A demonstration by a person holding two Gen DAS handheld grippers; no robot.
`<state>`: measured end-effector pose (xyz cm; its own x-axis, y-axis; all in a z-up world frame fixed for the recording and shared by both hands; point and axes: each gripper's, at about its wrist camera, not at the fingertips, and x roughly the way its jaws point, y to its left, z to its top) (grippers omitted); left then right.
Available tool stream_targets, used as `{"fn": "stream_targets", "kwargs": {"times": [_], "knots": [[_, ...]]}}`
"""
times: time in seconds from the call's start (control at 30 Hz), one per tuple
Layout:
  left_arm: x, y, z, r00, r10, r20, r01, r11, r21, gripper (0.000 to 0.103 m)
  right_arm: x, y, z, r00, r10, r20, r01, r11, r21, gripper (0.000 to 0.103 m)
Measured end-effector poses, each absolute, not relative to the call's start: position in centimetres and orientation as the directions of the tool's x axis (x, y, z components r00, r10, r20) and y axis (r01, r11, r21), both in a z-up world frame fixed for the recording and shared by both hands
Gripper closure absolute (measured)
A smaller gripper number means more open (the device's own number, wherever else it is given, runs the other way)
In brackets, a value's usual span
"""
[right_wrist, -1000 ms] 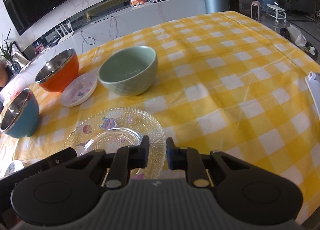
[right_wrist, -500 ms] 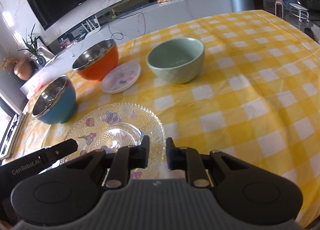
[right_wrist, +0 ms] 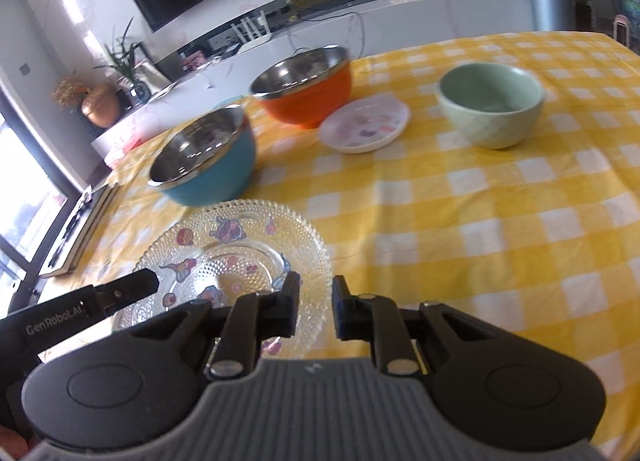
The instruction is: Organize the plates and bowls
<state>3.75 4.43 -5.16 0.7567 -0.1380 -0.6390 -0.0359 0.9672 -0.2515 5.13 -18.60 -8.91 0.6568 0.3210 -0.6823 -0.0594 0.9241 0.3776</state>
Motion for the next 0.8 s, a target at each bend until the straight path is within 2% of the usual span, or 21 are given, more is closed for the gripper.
{"fn": "stream_targets", "kwargs": {"times": [0.37, 0.8], "knots": [[2.7, 9.6, -6.1, 0.751, -0.079, -0.655, -0.136, 0.953, -0.271, 0.085, 5.6, -13.1, -9.3, 0.622, 0.394, -0.676, -0.176, 0.912, 0.37, 0.089], [2.4, 11.9, -7.6, 0.731, -0.032, -0.682, -0.206, 0.942, -0.266, 0.085, 6.0, -10.0, -9.8, 0.605, 0.418, -0.678, -0.243, 0.908, 0.343, 0.09]]}}
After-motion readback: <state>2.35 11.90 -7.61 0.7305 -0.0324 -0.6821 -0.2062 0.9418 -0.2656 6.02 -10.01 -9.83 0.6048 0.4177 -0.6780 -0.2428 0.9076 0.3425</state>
